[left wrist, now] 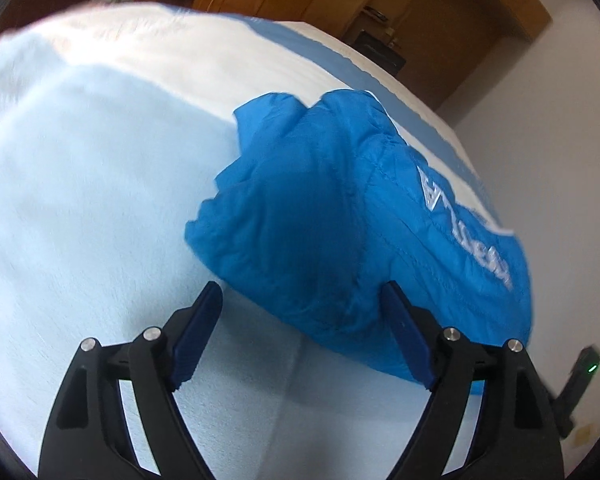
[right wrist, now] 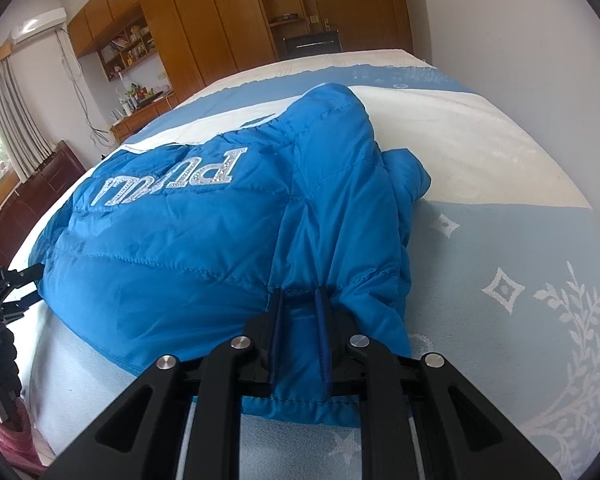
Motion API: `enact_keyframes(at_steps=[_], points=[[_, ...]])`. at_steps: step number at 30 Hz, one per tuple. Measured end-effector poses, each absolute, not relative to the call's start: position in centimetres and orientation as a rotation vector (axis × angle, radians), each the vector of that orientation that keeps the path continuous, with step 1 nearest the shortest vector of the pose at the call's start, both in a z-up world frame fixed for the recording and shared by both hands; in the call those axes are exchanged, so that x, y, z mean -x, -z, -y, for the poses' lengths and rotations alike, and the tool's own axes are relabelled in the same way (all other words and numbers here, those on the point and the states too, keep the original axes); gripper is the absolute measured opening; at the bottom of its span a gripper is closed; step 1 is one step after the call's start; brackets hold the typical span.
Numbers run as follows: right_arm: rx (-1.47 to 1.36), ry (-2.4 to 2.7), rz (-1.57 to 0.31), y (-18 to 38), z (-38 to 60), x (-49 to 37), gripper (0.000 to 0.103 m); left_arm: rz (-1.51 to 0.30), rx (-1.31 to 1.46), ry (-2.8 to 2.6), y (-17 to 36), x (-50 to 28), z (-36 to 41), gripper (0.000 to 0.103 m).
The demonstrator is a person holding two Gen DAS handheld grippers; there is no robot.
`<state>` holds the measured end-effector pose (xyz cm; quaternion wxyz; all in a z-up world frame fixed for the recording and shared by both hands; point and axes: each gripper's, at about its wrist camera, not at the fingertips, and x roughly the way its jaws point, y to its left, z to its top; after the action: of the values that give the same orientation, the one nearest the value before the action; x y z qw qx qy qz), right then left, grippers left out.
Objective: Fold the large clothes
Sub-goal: 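Grasp the jacket side with the left tool while the right tool holds the edge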
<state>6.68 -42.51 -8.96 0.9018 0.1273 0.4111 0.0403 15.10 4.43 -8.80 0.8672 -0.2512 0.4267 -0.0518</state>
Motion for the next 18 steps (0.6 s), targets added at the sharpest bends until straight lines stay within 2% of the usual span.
enact_keyframes(at_steps=[5, 13, 18], points=[[-0.269, -0.087, -0.854, 8.9, 42.4, -6.7, 0.014, -0.853, 0.713, 0.134, 9.7, -15.5, -6.8, 0.079], [-0.291, -0.094, -0.866, 9.0, 42.5, -7.0, 0.014, -0.849, 0.799, 0.131, 10.3, -17.7, -7.5, 0.074], [-0.296, -0.097, -0.880, 8.8, 42.5, -7.2, 0.014, -0.839, 0.843, 0.145, 10.6, -18.1, -7.8, 0.064]])
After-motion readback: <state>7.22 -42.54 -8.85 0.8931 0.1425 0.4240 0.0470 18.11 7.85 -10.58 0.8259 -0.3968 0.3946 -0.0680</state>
